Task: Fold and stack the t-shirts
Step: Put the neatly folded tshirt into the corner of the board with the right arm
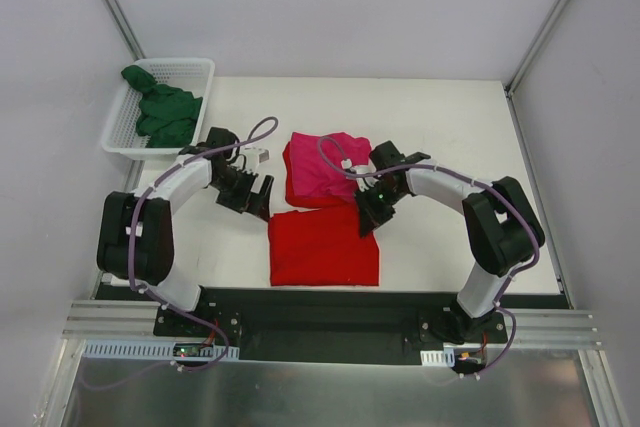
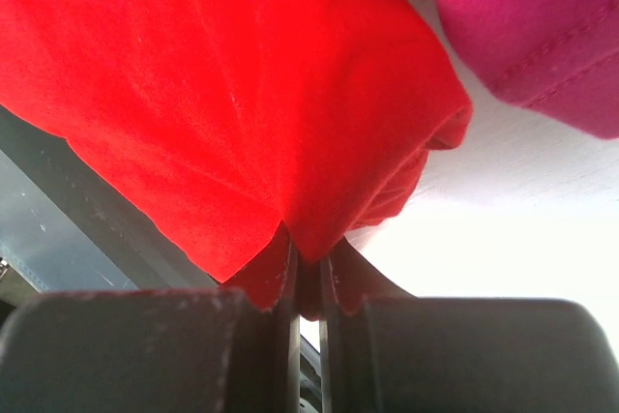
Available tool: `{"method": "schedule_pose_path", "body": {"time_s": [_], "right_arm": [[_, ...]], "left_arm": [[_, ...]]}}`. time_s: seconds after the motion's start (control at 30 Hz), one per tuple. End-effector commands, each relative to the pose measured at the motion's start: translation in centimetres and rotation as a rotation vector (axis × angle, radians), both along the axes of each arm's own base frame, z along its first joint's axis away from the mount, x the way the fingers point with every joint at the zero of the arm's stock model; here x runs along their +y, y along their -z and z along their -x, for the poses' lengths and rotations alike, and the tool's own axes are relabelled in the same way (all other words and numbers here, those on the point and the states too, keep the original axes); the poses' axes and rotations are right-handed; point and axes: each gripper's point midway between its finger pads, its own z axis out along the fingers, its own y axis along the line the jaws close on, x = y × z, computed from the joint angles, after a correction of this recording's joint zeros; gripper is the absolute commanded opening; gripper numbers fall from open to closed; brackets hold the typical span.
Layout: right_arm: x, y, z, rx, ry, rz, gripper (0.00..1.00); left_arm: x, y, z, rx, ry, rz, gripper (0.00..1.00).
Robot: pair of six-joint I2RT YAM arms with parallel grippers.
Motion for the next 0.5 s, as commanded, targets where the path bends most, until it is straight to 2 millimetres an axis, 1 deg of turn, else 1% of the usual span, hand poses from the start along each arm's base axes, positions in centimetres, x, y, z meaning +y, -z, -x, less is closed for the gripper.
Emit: {"method": "schedule_pose_path", "body": {"time_s": [0.0,0.17,0.3,0.47], "right_arm": [[0.6,-2.0,-1.4,-0.056,-0.001,-0.038,0.01],[0.7,-2.0,-1.3,-0.049,0.003,-0.046,0.01],[0.7,-2.0,-1.2,-0.048,0.004,-0.048,0.01],[0.8,-2.1,-1.1,-0.049,0.008,-0.052,0.01]], "left_arm": [[-1.0,0.2,-0.3,0.057,-0.042,0.023,0.99],[-2.6,0.8,0.3,0.149,-0.066,0.079,0.99],[-3.7,1.5,0.0,0.176,-0.059,0.096,0.99],[-5.6,1.7,0.2,0.218,-0.049,0.136,0.99]]}}
